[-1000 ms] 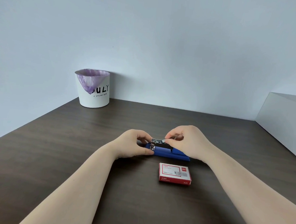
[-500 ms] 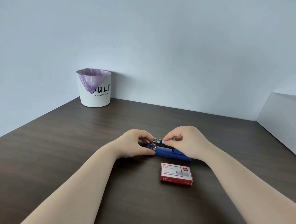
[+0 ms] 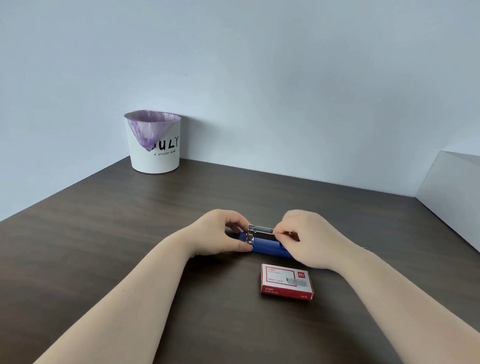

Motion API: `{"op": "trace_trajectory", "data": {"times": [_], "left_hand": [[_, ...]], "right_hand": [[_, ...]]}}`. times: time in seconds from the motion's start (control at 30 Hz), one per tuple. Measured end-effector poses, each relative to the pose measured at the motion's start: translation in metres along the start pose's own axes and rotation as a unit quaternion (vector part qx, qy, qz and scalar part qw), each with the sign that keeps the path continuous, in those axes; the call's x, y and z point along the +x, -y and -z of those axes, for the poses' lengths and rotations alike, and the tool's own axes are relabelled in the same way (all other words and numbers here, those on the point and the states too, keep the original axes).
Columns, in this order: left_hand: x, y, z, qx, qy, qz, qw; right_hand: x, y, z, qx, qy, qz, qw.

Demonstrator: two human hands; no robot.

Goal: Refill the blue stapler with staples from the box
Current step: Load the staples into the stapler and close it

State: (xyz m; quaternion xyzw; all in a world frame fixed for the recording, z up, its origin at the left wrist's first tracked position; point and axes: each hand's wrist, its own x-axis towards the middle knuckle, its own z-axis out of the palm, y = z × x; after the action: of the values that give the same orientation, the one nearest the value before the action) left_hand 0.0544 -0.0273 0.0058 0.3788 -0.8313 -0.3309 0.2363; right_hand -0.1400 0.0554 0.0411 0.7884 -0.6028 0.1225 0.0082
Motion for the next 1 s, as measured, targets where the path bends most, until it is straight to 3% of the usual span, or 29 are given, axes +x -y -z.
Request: {"op": "trace_trajectory", "data": {"times": [0.3, 0.47, 0.63, 0.73, 0.87, 1.0], "left_hand": [[-0.001, 0.000, 0.000, 0.011, 0.002, -0.003, 1.000], [0.000, -0.001, -0.001, 0.010, 0.001, -0.005, 1.000], [-0.001, 0.000, -0.002, 0.031, 0.002, -0.021, 0.999], [-0.004, -0.002, -0.004, 0.046, -0.004, -0.029, 0.998], [-0.005, -0.002, -0.005, 0.060, -0.009, -0.029, 0.998], [-0.005, -0.002, -0.006, 0.061, -0.012, -0.023, 0.998]], "right_hand": [[0.009, 0.004, -0.008, 0.025, -0.004, 0.015, 1.000], [-0.011, -0.014, 0.005, 0.070, -0.036, -0.051, 0.996], [-0.037, -0.049, 0.013, -0.082, 0.056, -0.137, 0.986], [-0.051, -0.063, 0.014, -0.060, 0.090, -0.194, 0.975], [-0.055, -0.070, 0.019, 0.009, 0.064, -0.217, 0.974], [-0.050, -0.062, 0.042, 0.068, -0.039, -0.204, 0.976]]}}
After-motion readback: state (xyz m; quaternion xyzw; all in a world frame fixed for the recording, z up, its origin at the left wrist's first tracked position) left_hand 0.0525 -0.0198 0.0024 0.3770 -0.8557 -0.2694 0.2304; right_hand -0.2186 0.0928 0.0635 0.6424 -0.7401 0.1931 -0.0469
